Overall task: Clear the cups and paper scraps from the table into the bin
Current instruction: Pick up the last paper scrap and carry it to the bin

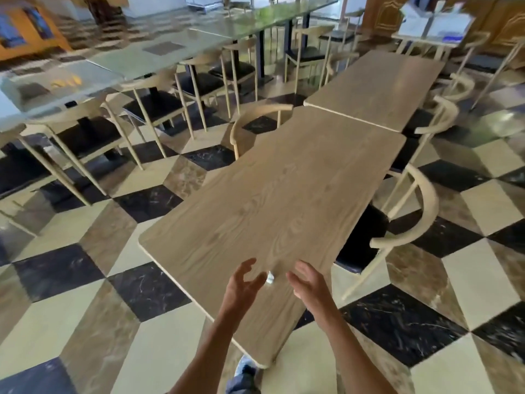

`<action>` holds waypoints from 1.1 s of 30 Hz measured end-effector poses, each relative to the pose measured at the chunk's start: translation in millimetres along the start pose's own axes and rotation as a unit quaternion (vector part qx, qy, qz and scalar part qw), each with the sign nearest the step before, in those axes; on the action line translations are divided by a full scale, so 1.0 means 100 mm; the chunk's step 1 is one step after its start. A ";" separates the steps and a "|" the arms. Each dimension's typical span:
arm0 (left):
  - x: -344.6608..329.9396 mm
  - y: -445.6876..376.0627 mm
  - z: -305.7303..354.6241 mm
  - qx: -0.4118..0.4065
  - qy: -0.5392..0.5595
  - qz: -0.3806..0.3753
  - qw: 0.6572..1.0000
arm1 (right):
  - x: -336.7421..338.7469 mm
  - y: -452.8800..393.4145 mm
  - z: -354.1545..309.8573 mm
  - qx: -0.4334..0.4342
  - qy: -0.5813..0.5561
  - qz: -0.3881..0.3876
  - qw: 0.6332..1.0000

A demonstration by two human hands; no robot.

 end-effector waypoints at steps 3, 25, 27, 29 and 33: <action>-0.13 -0.38 -0.22 0.030 -0.041 -0.026 0.998 | -0.06 -0.31 0.25 -0.037 0.004 0.022 0.999; -0.75 -1.23 -0.60 0.009 -0.100 -0.230 0.968 | -0.24 -0.82 1.28 -0.200 -0.133 0.192 0.952; -0.78 -1.20 -0.60 0.002 -0.102 -0.241 0.965 | -0.23 -0.79 1.30 -0.194 -0.147 0.202 0.949; -0.84 -1.15 -0.56 -0.019 -0.117 -0.252 0.960 | -0.24 -0.75 1.33 -0.193 -0.160 0.209 0.945; -0.99 -0.95 -0.44 -0.054 -0.141 -0.264 0.953 | -0.12 -0.52 1.32 -0.167 -0.173 0.230 0.943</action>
Point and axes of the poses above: each hand's wrist, its own y-axis away from the middle knuckle, its own x-axis out of the back of the hand, z = x × y, the point moved 9 cm from there along -y, towards the middle knuckle, and after that the axes turned 14 degrees about -y, right-handed, at the moved point
